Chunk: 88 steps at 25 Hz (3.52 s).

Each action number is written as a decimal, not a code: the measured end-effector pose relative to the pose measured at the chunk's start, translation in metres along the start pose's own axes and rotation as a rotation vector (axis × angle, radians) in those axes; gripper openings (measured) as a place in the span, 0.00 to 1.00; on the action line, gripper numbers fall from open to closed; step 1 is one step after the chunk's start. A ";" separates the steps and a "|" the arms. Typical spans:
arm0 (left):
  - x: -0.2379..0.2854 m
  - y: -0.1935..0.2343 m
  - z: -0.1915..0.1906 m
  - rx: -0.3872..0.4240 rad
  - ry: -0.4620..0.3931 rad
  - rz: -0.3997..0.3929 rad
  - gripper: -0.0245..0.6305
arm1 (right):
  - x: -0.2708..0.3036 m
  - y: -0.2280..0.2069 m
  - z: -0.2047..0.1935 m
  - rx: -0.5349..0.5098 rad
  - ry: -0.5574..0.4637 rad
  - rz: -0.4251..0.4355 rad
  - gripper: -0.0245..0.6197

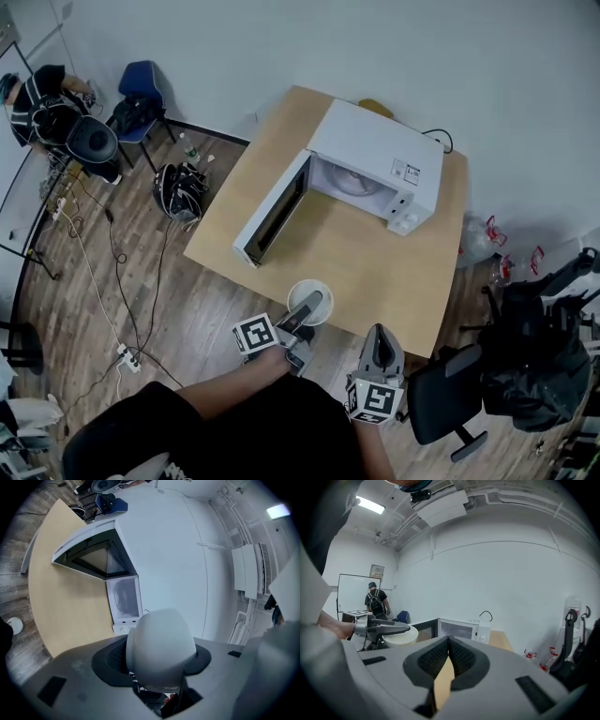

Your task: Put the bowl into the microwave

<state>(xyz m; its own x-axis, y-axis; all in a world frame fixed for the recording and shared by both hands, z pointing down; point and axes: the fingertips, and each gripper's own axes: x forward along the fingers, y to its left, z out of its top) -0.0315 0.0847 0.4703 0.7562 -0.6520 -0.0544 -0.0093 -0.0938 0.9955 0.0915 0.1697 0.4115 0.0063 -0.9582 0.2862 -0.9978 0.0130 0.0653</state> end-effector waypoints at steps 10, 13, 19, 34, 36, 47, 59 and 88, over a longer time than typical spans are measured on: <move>0.072 0.029 0.054 0.040 0.065 0.043 0.39 | 0.076 -0.010 0.018 0.009 0.036 -0.061 0.13; 0.094 0.038 0.068 0.047 0.083 0.042 0.38 | 0.090 -0.007 0.022 0.036 0.047 -0.072 0.13; 0.136 0.059 0.092 0.010 0.064 0.044 0.38 | 0.109 -0.011 0.018 0.052 0.074 -0.077 0.13; 0.240 0.130 0.169 0.089 -0.069 0.174 0.37 | 0.175 -0.046 0.026 0.124 0.057 -0.024 0.13; 0.254 0.139 0.176 0.104 -0.082 0.196 0.37 | 0.184 -0.053 0.023 0.119 0.062 -0.021 0.13; 0.314 0.197 0.179 0.051 -0.098 0.264 0.37 | 0.199 -0.086 -0.023 0.132 0.182 -0.015 0.13; 0.345 0.232 0.188 0.063 -0.070 0.307 0.37 | 0.208 -0.104 -0.036 0.141 0.211 -0.011 0.13; 0.384 0.227 0.190 0.228 -0.039 0.277 0.37 | 0.205 -0.104 -0.052 0.212 0.209 0.002 0.13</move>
<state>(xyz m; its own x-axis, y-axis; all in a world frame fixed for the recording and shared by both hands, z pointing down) 0.1323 -0.3294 0.6609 0.6791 -0.7041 0.2075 -0.3592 -0.0722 0.9305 0.2002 -0.0128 0.5132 -0.0041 -0.8783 0.4782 -0.9893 -0.0661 -0.1300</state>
